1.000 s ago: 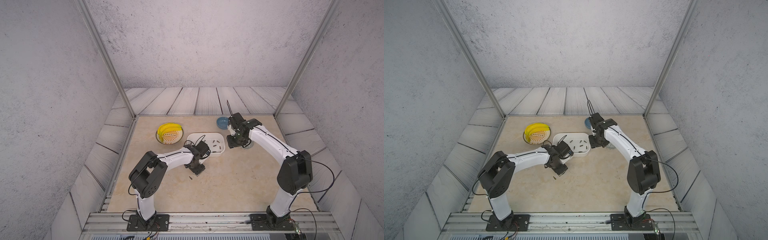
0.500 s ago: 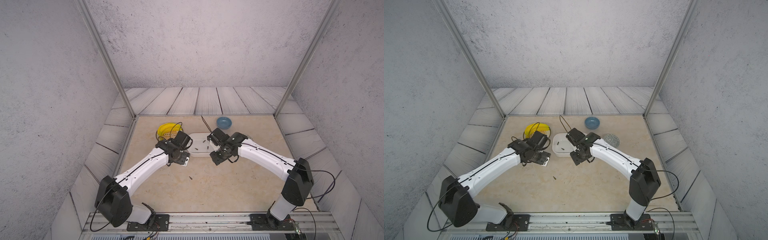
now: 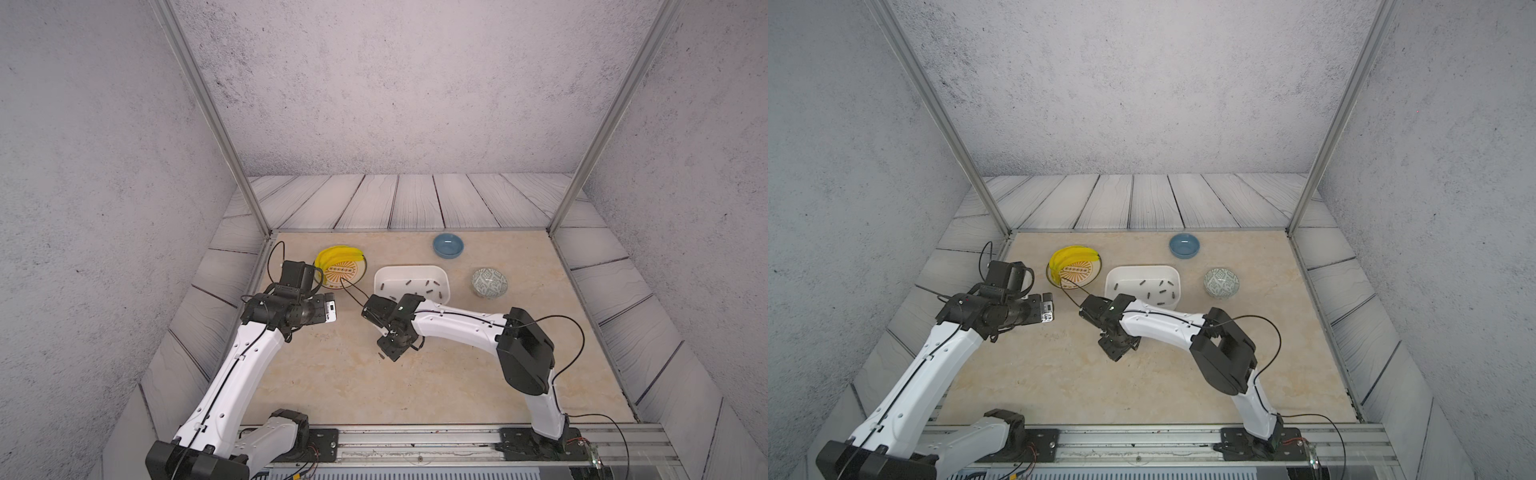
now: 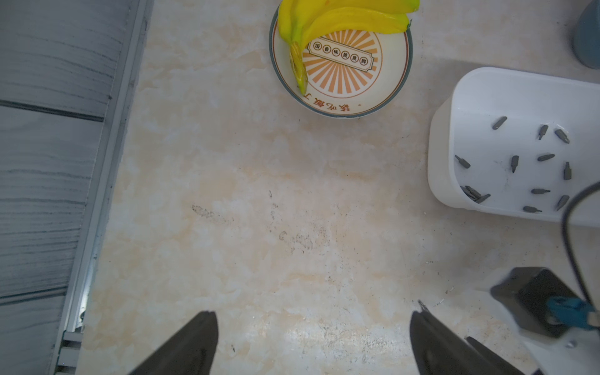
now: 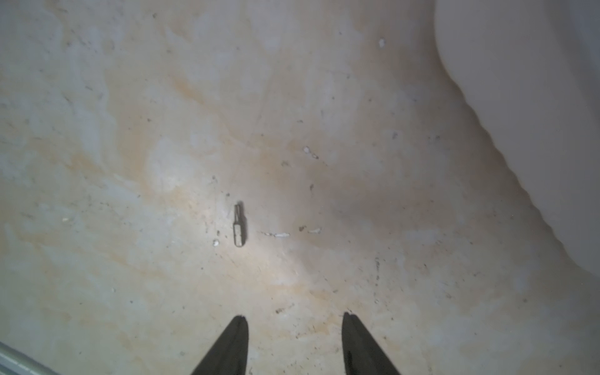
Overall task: Put the bit on the desktop into the storage box
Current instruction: Pick up the screwdriver bit from the center of the board.
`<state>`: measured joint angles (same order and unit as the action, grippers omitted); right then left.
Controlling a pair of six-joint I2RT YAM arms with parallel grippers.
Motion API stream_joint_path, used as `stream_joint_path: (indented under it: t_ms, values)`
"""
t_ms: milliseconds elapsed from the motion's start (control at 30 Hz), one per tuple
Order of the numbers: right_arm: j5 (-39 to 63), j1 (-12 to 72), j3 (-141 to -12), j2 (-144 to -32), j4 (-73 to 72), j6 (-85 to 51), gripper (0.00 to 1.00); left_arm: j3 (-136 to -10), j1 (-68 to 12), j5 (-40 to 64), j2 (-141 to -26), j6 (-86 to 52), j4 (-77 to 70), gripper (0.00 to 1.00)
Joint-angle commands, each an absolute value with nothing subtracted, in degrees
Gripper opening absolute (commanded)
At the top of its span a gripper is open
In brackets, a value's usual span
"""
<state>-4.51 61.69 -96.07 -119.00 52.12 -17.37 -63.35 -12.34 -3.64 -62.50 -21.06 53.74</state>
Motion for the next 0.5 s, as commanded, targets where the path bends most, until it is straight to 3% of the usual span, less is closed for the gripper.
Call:
stream_joint_path:
  t_ms: [0,467]
  values:
    - [-4.3,63.0,-100.1,-121.8,53.5,-17.9,0.51,-62.8,-9.9,1.4,-62.2,-20.2,53.5,0.98]
    - [-4.9,64.0,-105.3,-129.6,55.5,-18.1,0.45,-60.0,-7.6,3.7,-60.5,-18.3,52.4,0.98]
